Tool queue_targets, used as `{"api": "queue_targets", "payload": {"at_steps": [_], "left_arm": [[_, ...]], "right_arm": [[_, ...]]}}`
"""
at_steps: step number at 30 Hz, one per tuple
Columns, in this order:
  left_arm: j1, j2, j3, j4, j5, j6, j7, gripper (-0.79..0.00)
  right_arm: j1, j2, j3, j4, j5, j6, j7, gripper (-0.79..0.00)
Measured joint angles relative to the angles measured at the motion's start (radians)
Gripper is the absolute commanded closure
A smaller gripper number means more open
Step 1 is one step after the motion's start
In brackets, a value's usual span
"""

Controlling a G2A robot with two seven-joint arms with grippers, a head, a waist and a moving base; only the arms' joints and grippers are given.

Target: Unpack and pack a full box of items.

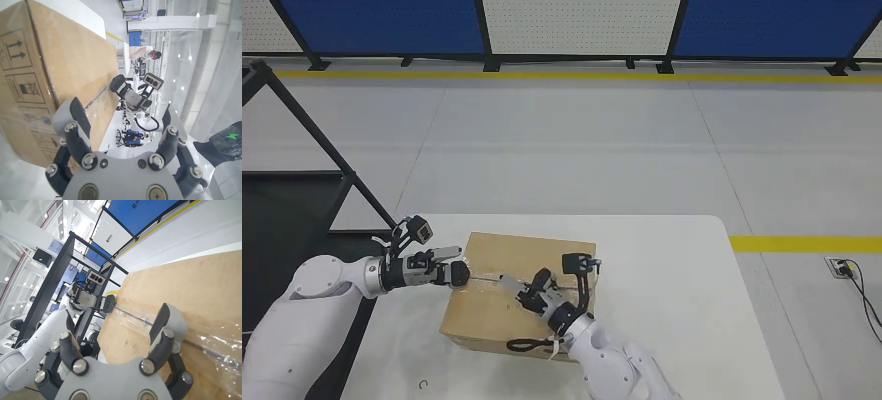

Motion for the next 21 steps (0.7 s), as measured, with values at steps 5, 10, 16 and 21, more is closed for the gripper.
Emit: {"api": "queue_targets", "payload": {"at_steps": [5, 10, 16, 21], "left_arm": [[0.005, -0.005, -0.009, 0.001, -0.019, 0.000, 0.000, -0.785], [0.018, -0.005, -0.018, -0.018, -0.016, -0.003, 0.003, -0.785], [0.030, -0.003, -0.036, -0.029, -0.023, 0.000, 0.000, -0.785], [0.035, -0.003, -0.042, -0.038, -0.016, 0.004, -0.005, -0.785]], "right_arm": [[-0.003, 0.007, 0.060, -0.027, 0.159, -0.030, 0.098, -0.785], [-0.004, 0.007, 0.060, -0.028, 0.158, -0.031, 0.096, -0.785], [-0.014, 0.007, 0.061, -0.027, 0.176, -0.030, 0.099, -0.785], [0.006, -0.001, 0.046, 0.012, 0.281, -0.034, 0.088, -0.785]]}}
